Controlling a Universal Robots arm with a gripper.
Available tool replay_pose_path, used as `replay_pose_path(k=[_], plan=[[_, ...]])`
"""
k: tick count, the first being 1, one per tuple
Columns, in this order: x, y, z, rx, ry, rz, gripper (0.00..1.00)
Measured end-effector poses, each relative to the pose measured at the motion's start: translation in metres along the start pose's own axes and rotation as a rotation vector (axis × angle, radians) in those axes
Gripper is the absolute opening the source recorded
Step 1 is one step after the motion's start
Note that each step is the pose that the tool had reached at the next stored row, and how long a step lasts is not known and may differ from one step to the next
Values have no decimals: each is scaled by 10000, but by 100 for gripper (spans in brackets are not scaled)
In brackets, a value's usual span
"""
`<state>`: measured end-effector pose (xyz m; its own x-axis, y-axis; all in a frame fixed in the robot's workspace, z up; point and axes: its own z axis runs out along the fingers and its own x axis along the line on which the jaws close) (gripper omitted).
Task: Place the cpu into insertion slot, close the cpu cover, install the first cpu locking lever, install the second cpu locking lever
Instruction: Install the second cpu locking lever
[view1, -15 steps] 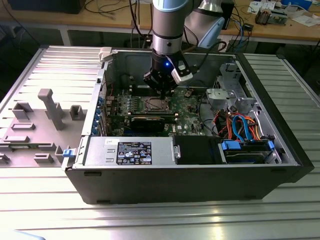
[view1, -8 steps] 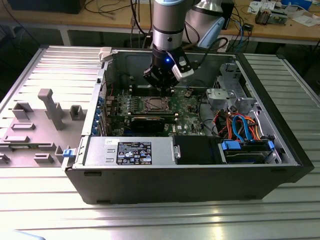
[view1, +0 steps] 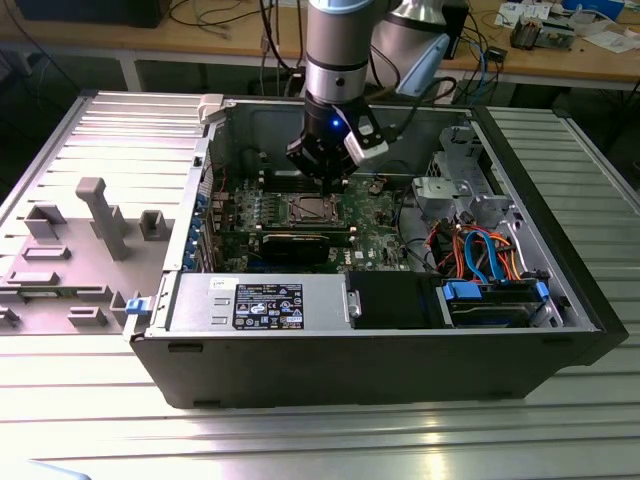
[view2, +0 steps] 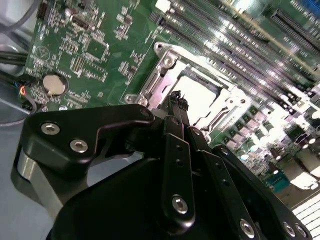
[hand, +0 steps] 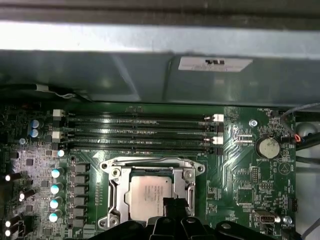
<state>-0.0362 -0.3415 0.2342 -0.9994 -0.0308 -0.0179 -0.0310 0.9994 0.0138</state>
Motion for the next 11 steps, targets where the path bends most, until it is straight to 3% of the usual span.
replay_pose_path(k=[3,5,11], plan=[[2,-65,6,-1,0,11,11],[5,-152,9,0,3,31,11],[10,-186,-35,-5,2,76,11]])
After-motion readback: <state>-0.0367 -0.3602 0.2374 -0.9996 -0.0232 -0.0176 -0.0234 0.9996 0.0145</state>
